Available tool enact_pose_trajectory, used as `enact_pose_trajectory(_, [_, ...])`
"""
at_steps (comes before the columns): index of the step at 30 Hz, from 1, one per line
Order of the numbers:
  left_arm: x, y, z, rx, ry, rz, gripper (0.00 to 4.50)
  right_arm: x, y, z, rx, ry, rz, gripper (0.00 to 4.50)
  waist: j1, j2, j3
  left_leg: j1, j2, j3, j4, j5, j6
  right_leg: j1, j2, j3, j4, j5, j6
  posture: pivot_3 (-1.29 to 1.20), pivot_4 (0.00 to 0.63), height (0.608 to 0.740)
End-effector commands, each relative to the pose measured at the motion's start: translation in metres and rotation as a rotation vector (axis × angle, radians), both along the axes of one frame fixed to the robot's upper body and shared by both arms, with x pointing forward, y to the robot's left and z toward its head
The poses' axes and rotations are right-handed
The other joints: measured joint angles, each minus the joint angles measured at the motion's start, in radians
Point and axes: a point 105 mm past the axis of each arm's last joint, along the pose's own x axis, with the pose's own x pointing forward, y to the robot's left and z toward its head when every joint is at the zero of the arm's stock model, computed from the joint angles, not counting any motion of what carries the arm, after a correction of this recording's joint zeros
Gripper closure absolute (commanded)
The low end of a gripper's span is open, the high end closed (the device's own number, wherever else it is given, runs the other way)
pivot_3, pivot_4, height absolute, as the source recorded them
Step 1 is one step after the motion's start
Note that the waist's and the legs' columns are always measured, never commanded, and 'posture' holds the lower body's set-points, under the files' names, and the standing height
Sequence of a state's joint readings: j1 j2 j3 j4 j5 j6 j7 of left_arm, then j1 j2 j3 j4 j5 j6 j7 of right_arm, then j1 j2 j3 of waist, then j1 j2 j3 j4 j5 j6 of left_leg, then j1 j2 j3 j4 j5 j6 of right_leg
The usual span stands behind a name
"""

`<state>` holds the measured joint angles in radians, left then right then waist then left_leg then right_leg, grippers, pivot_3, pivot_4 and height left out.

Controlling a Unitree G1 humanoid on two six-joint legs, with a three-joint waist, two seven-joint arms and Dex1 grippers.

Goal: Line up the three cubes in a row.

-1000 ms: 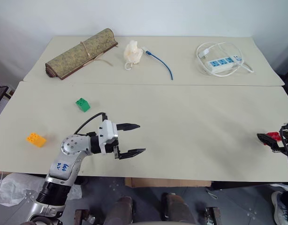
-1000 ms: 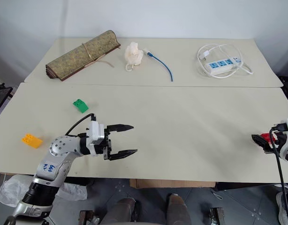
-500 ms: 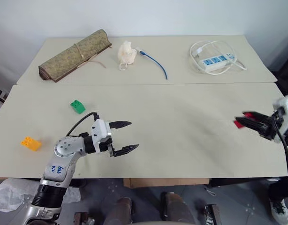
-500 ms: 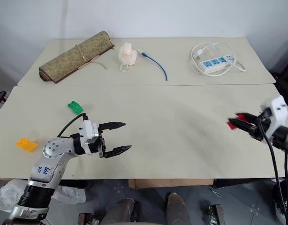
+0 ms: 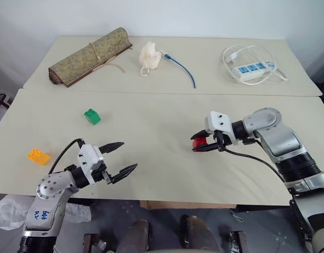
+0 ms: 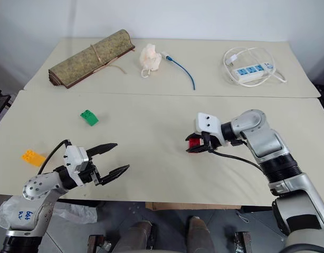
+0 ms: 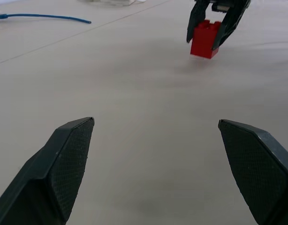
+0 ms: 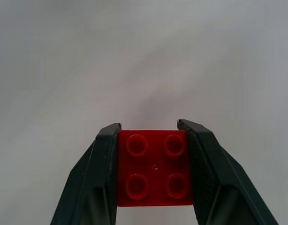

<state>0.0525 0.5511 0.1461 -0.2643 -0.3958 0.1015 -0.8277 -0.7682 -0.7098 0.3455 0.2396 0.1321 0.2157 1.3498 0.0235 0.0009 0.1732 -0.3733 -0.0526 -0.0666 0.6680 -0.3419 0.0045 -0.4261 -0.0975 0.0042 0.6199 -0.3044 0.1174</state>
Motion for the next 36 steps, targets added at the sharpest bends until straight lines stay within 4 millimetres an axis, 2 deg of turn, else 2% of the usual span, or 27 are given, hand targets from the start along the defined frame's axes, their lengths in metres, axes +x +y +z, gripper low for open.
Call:
enact_pose_trajectory(1, [-0.002, -0.003, 0.009, 0.002, -0.043, -0.006, 0.00, -0.003, 0.010, 0.006, 0.011, -0.029, 0.061, 3.00, -0.002, 0.000, 0.000, 0.000, 0.000, 0.000, 0.000, 0.000, 0.000, 0.000, 0.000, -0.001, 0.000, 0.000, 0.000, 0.00, 0.150, 0.740])
enact_pose_trajectory(8, [0.005, -0.003, 0.013, 0.014, -0.061, -0.008, 0.00, -0.005, 0.015, -0.002, 0.010, -0.010, 0.062, 3.00, -0.004, 0.000, 0.000, 0.000, 0.000, 0.001, 0.001, 0.000, 0.000, 0.000, 0.001, -0.005, 0.001, 0.000, 0.000, 0.00, 0.150, 0.740])
enact_pose_trajectory(10, [0.005, -0.003, 0.014, 0.015, -0.062, -0.008, 0.00, -0.008, 0.015, -0.002, 0.011, 0.003, 0.084, 2.25, -0.004, 0.000, 0.000, 0.000, 0.000, 0.001, 0.001, 0.000, 0.000, 0.000, 0.001, -0.005, 0.001, 0.000, 0.000, 0.00, 0.150, 0.740])
enact_pose_trajectory(13, [0.006, -0.001, 0.014, 0.019, -0.062, -0.005, 0.00, -0.003, 0.018, 0.003, 0.033, -0.040, 0.065, 1.30, -0.011, 0.000, 0.000, 0.000, 0.000, 0.001, 0.001, 0.000, 0.000, 0.000, 0.001, -0.005, 0.001, 0.000, 0.000, 0.00, 0.150, 0.740])
enact_pose_trajectory(17, [0.003, 0.005, 0.014, 0.021, -0.064, 0.023, 0.00, -0.005, 0.018, 0.020, 0.121, -0.084, 0.079, 0.04, -0.022, 0.000, 0.000, 0.000, 0.001, 0.001, 0.001, 0.000, 0.000, 0.000, 0.001, -0.005, 0.001, 0.000, 0.000, 0.00, 0.150, 0.740])
enact_pose_trajectory(21, [0.000, 0.036, 0.018, -0.044, -0.100, 0.206, 0.00, -0.015, 0.004, 0.042, 0.319, -0.141, 0.115, 0.04, -0.026, 0.000, 0.000, 0.000, 0.001, 0.001, 0.000, 0.000, 0.000, 0.000, 0.001, -0.004, 0.002, 0.000, 0.000, 0.00, 0.150, 0.740])
enact_pose_trajectory(24, [-0.010, 0.067, 0.013, -0.104, -0.115, 0.386, 0.00, -0.033, -0.009, 0.054, 0.528, -0.153, 0.178, 0.04, -0.025, 0.000, 0.000, 0.000, 0.001, 0.001, 0.000, 0.000, 0.000, 0.000, 0.001, -0.004, 0.002, 0.000, 0.000, 0.00, 0.150, 0.740])
enact_pose_trajectory(27, [-0.031, 0.105, 0.002, -0.153, -0.139, 0.651, 0.00, -0.041, -0.026, 0.040, 0.665, -0.100, 0.085, 0.04, -0.023, -0.001, 0.000, 0.001, 0.001, 0.001, 0.000, 0.000, 0.000, 0.002, 0.001, -0.003, 0.001, 0.000, 0.000, 0.00, 0.150, 0.740])
enact_pose_trajectory(29, [-0.047, 0.123, -0.005, -0.200, -0.138, 0.803, 0.00, -0.053, -0.032, 0.029, 0.727, -0.116, 0.091, 0.04, -0.022, -0.002, 0.000, 0.002, 0.001, 0.001, 0.000, 0.000, 0.000, 0.003, 0.001, -0.001, 0.001, 0.000, 0.000, 0.00, 0.150, 0.740])
enact_pose_trajectory(32, [-0.059, 0.132, -0.013, -0.236, -0.127, 0.905, 0.00, -0.060, -0.035, 0.020, 0.771, -0.144, 0.078, 0.04, -0.021, -0.002, 0.000, 0.003, 0.001, 0.002, 0.001, 0.000, 0.000, 0.003, 0.001, 0.000, 0.001, 0.000, 0.000, 0.00, 0.150, 0.740])
enact_pose_trajectory(34, [-0.063, 0.134, -0.018, -0.232, -0.120, 0.949, 0.00, -0.057, -0.039, 0.020, 0.826, -0.206, 0.035, 0.04, -0.022, -0.002, 0.000, 0.004, 0.001, 0.003, 0.001, 0.001, 0.000, 0.003, 0.001, 0.001, 0.001, 0.001, 0.002, 0.00, 0.150, 0.740])
enact_pose_trajectory(36, [-0.063, 0.124, -0.024, -0.225, -0.113, 0.964, 0.00, -0.053, -0.053, 0.011, 0.823, -0.238, -0.036, 0.04, -0.022, -0.002, 0.000, 0.007, 0.001, 0.003, 0.001, 0.002, 0.000, 0.006, 0.001, 0.001, 0.001, 0.003, 0.003, 0.00, 0.150, 0.740])
